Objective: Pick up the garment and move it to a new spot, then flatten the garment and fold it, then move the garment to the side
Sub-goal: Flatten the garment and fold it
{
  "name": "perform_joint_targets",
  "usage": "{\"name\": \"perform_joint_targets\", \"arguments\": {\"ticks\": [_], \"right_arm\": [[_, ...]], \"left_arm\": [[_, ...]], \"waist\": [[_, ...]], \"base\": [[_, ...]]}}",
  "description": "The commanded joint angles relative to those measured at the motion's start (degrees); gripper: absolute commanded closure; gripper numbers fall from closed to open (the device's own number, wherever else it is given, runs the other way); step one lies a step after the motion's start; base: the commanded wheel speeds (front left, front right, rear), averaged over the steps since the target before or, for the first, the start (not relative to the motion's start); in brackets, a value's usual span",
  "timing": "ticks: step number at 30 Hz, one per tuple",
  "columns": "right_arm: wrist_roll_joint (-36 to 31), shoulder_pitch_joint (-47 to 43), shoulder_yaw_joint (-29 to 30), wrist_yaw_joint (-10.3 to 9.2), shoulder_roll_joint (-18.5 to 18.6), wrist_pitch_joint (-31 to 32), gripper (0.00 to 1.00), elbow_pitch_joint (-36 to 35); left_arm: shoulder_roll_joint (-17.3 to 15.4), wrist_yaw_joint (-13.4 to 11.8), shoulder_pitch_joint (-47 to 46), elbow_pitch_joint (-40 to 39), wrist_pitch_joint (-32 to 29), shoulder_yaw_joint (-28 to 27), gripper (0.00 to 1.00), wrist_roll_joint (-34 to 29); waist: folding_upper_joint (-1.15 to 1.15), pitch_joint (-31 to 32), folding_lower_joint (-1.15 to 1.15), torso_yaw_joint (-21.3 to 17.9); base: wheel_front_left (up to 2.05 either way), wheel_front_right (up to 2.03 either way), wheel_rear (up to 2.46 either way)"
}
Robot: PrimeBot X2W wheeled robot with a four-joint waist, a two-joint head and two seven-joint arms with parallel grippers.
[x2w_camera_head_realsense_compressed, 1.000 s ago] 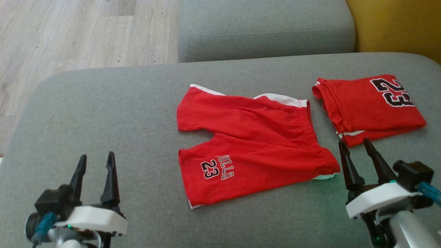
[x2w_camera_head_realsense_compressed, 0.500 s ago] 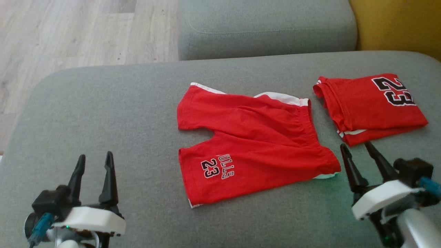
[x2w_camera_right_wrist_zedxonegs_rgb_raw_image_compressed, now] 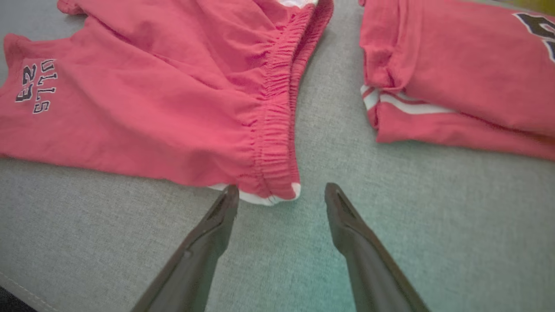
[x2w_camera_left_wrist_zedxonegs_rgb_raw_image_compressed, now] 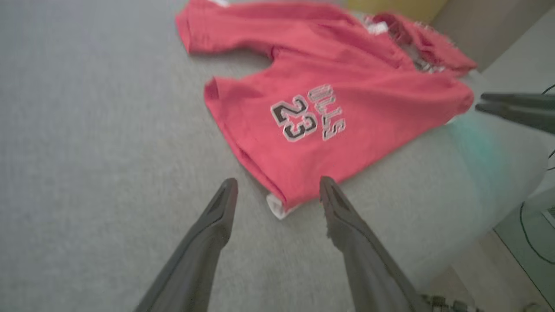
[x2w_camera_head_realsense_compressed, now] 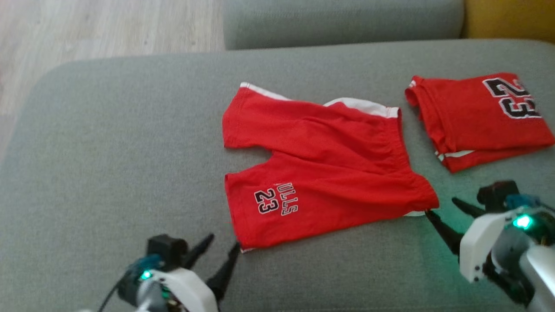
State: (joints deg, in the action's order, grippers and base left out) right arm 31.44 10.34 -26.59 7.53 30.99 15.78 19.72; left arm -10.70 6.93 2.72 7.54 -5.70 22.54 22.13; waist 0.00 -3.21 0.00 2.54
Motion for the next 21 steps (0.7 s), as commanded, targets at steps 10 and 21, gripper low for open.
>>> {"name": "perform_joint_targets", "arguments": {"ticks": [10,21], "right_arm": [[1.8,8.8,-7.5,-0.04,3.8,3.1,0.00,-0.2],[4.1,12.3,-12.5,-0.04,4.7,3.0,0.00,2.5]], "left_arm": [[-0.9,0.5,-9.9,7.6,-4.4,5.5,0.00,3.3],[-1.0,0.5,-15.3,14.1,-0.9,11.2,0.00,6.5]], "waist": [[0.00,-4.1,0.00,0.3],[0.00,-5.3,0.00,0.1]], "base": [[0.00,0.00,0.00],[0.00,0.00,0.00]]}}
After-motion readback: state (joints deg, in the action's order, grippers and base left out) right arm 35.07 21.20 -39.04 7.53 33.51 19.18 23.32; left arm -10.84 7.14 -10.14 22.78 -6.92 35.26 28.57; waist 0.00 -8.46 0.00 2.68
